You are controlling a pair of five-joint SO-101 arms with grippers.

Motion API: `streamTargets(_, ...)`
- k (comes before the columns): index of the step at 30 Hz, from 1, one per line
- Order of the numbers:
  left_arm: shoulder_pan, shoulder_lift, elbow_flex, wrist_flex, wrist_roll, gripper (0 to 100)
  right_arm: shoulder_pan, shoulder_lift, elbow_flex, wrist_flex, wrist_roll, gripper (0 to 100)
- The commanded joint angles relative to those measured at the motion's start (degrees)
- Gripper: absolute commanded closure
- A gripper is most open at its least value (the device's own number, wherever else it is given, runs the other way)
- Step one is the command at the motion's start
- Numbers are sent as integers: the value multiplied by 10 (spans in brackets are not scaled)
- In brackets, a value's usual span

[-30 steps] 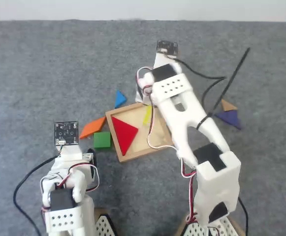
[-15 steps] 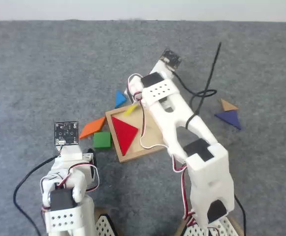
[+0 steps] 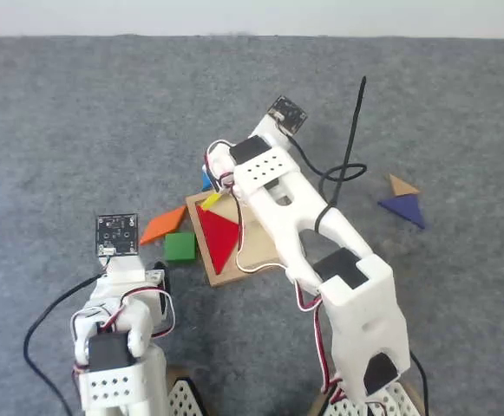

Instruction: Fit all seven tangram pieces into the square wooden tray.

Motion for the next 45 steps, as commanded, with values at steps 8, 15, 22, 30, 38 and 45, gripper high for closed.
streamTargets(8, -3, -11, -7, 3, 6, 871, -18, -9, -30, 54, -30, 731)
streamTargets(15, -3, -11, -7, 3, 6, 871, -6, -45, -31, 67, 29, 731)
streamTargets(22, -3, -11, -7, 3, 6, 871, 29, -128, -31, 78, 128, 731)
streamTargets(30, -3, -11, -7, 3, 6, 871, 73, -197, -20, 87, 367, 738)
streamTargets(38, -3, -11, -7, 3, 6, 871, 84, -249, 147, -70, 587, 772)
streamTargets(45, -3, -11, -7, 3, 6, 871, 82, -394, 430, -281, 933, 775)
